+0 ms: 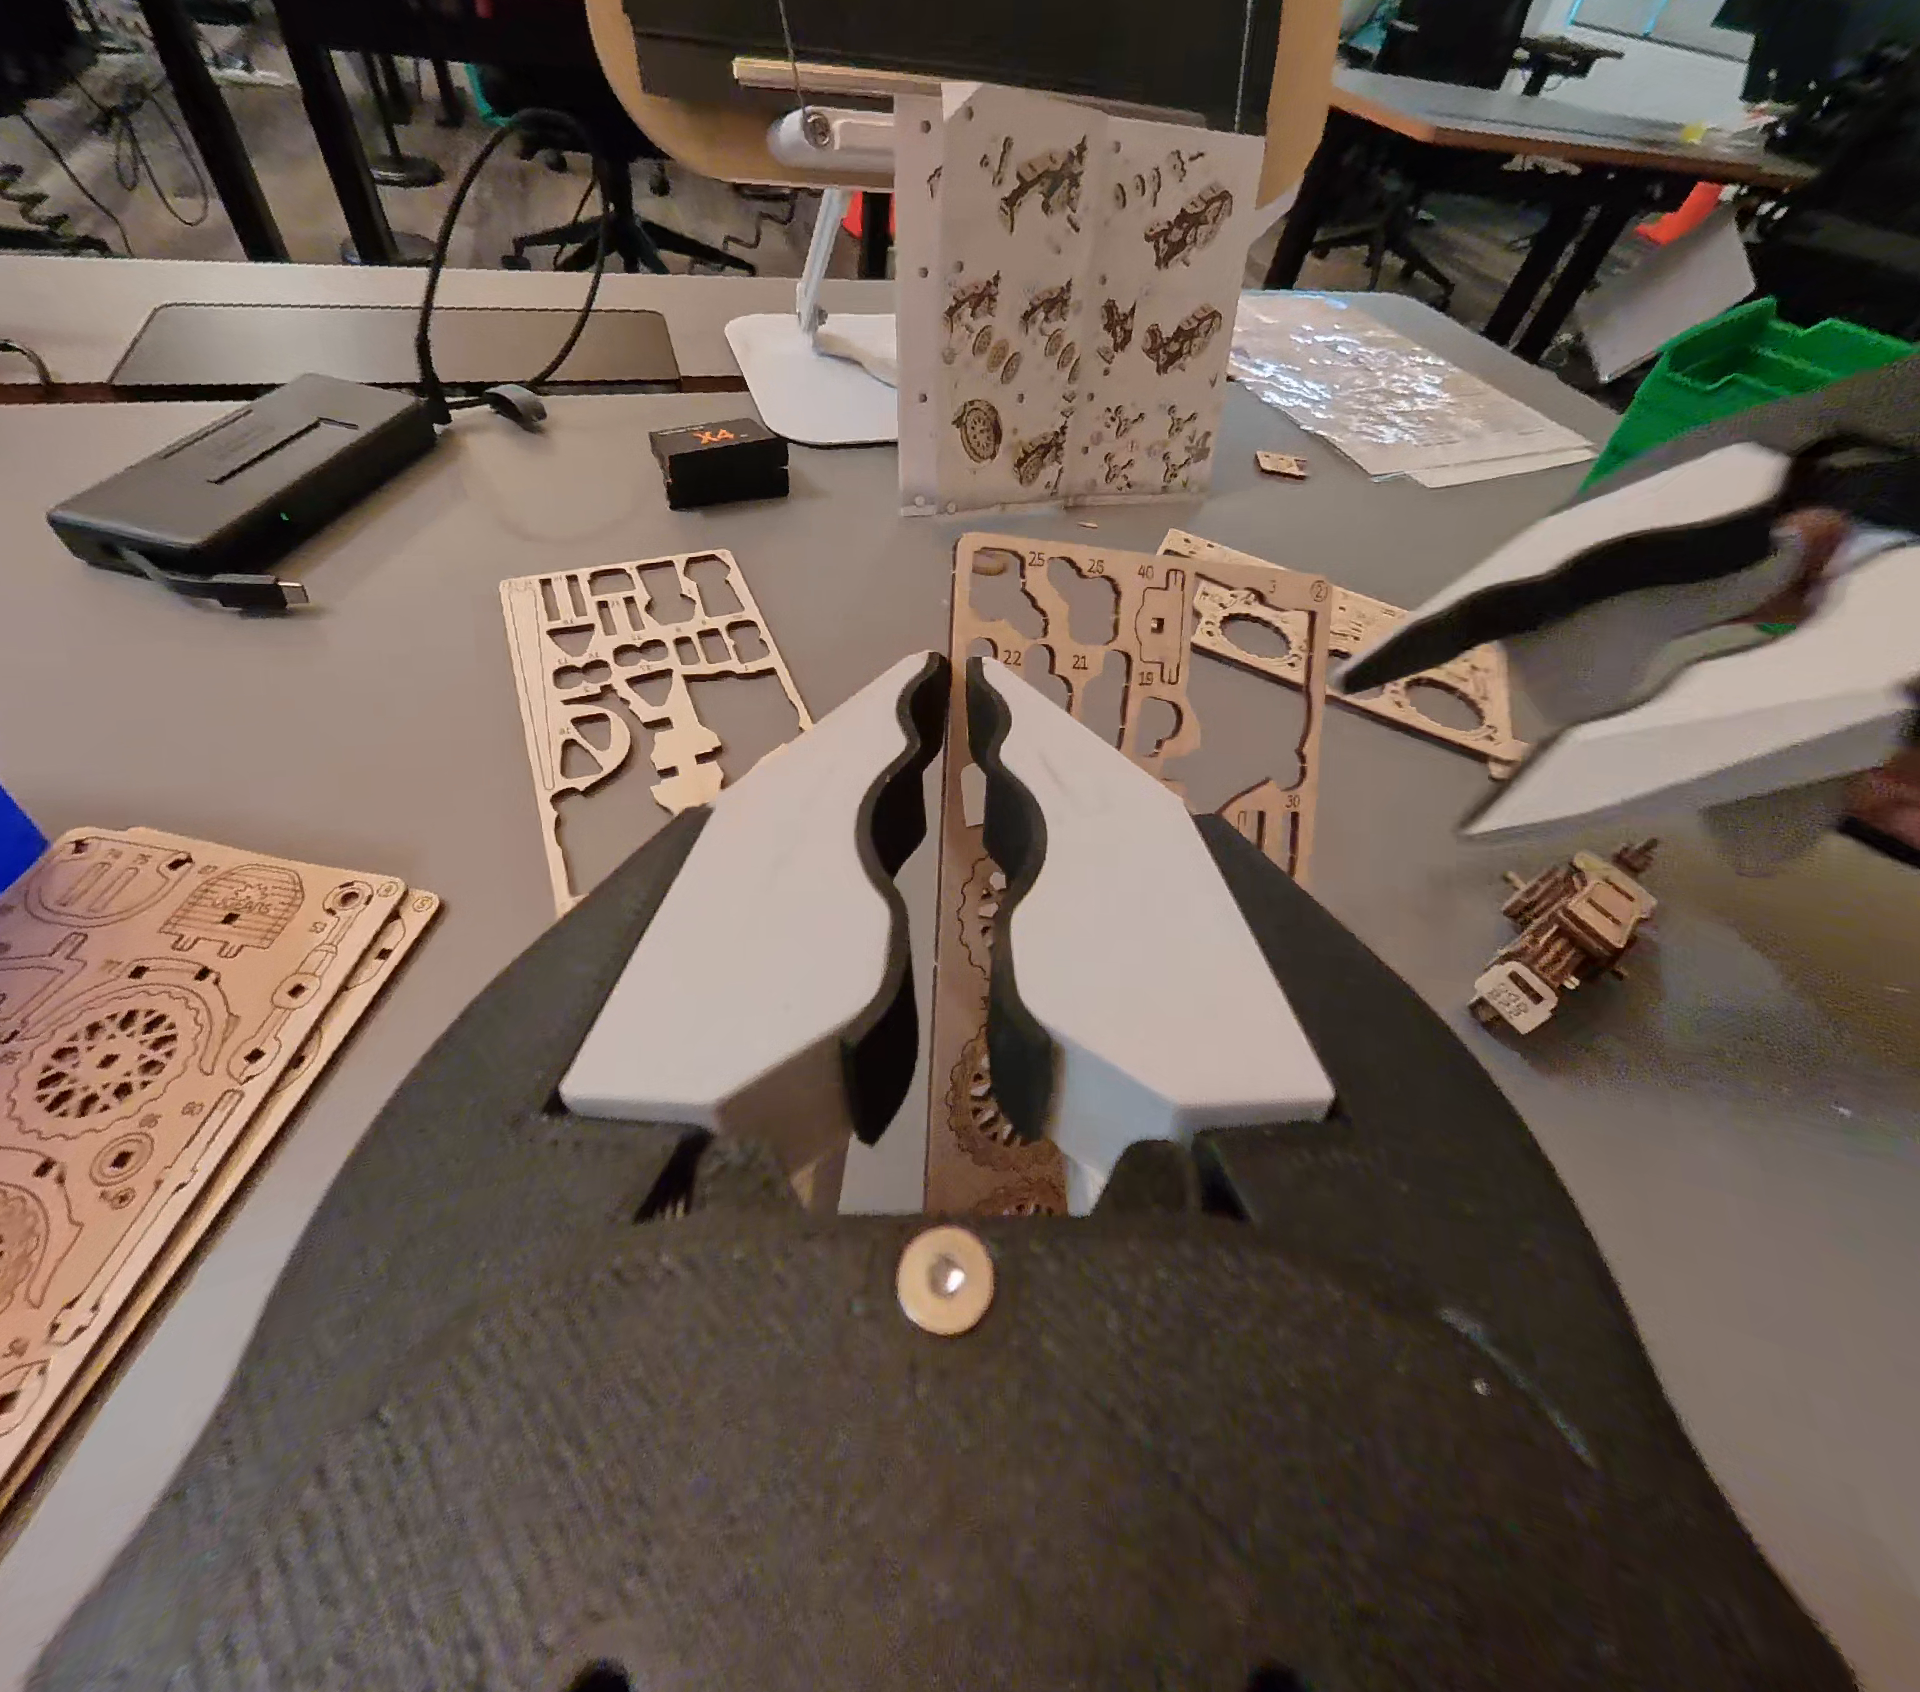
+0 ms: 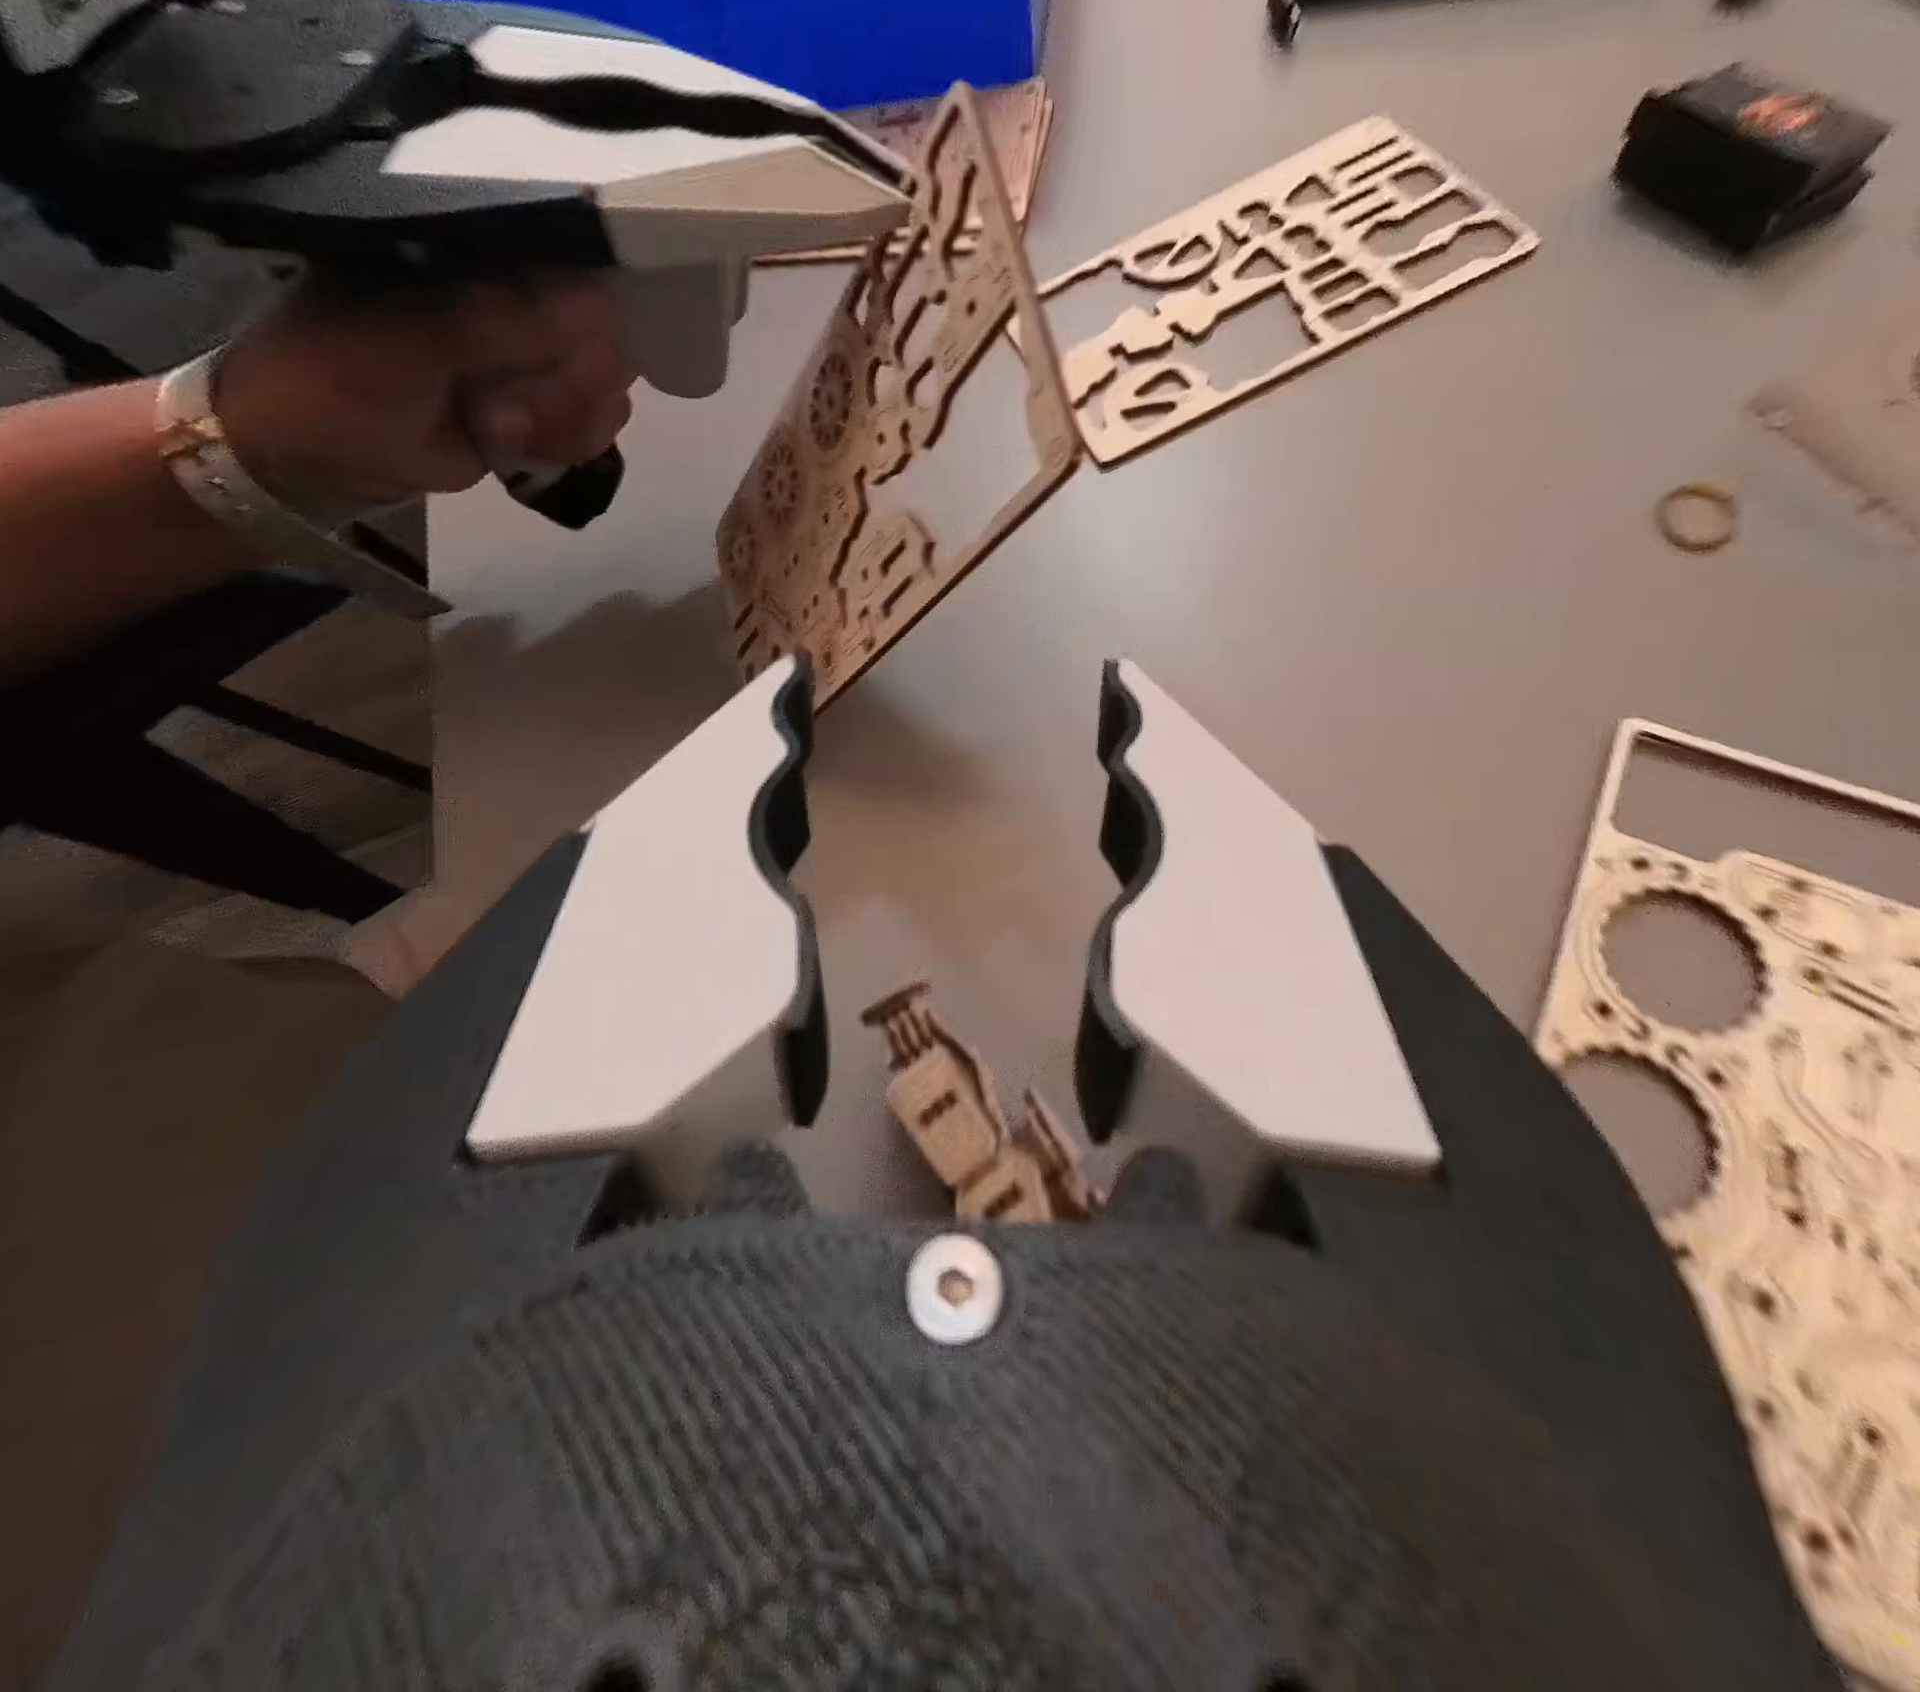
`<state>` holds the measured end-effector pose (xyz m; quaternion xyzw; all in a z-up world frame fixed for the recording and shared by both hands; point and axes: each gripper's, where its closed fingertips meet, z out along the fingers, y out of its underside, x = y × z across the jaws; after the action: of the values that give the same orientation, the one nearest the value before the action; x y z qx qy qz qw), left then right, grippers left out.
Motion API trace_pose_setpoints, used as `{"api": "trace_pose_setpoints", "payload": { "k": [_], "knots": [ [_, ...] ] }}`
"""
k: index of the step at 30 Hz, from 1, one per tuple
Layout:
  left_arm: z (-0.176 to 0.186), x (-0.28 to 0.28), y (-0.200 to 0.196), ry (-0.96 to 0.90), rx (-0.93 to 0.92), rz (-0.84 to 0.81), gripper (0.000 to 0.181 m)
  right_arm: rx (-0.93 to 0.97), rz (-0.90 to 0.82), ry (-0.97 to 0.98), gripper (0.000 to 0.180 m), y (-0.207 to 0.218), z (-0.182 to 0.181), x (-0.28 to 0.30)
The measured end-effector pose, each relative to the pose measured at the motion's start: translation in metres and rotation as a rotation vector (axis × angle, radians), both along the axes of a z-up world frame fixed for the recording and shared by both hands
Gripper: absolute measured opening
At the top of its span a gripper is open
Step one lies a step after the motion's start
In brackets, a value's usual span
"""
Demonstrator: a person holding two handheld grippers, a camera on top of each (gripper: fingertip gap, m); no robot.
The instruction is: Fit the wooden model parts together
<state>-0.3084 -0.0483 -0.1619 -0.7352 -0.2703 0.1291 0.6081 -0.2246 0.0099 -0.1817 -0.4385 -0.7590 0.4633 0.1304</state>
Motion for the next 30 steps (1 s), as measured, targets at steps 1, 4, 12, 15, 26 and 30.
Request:
{"api": "trace_pose_setpoints", "payload": {
  "k": [1,4,12,15,26,30],
  "knots": [
    [0.000,0.001,0.001,-0.013,0.016,-0.015,0.000,-0.008,0.011,-0.043,0.054,-0.004,-0.007,-0.007],
    [0.000,0.006,0.006,-0.071,0.078,-0.071,0.001,-0.007,0.076,-0.164,0.046,-0.017,-0.029,-0.016],
    [0.011,0.008,0.006,-0.137,0.304,-0.206,0.019,-0.192,0.232,-0.202,0.005,-0.042,-0.019,-0.009],
    [0.021,0.003,0.002,-0.108,0.377,-0.191,0.042,-0.286,0.219,-0.170,0.000,-0.031,-0.002,-0.011],
    [-0.012,0.076,0.042,-0.273,0.236,-0.606,0.047,-0.655,0.169,-0.070,0.000,0.021,0.068,-0.011],
    [-0.014,0.101,0.051,-0.240,0.203,-0.684,0.025,-0.700,0.161,-0.051,0.000,0.026,0.076,-0.009]
  ]
}}
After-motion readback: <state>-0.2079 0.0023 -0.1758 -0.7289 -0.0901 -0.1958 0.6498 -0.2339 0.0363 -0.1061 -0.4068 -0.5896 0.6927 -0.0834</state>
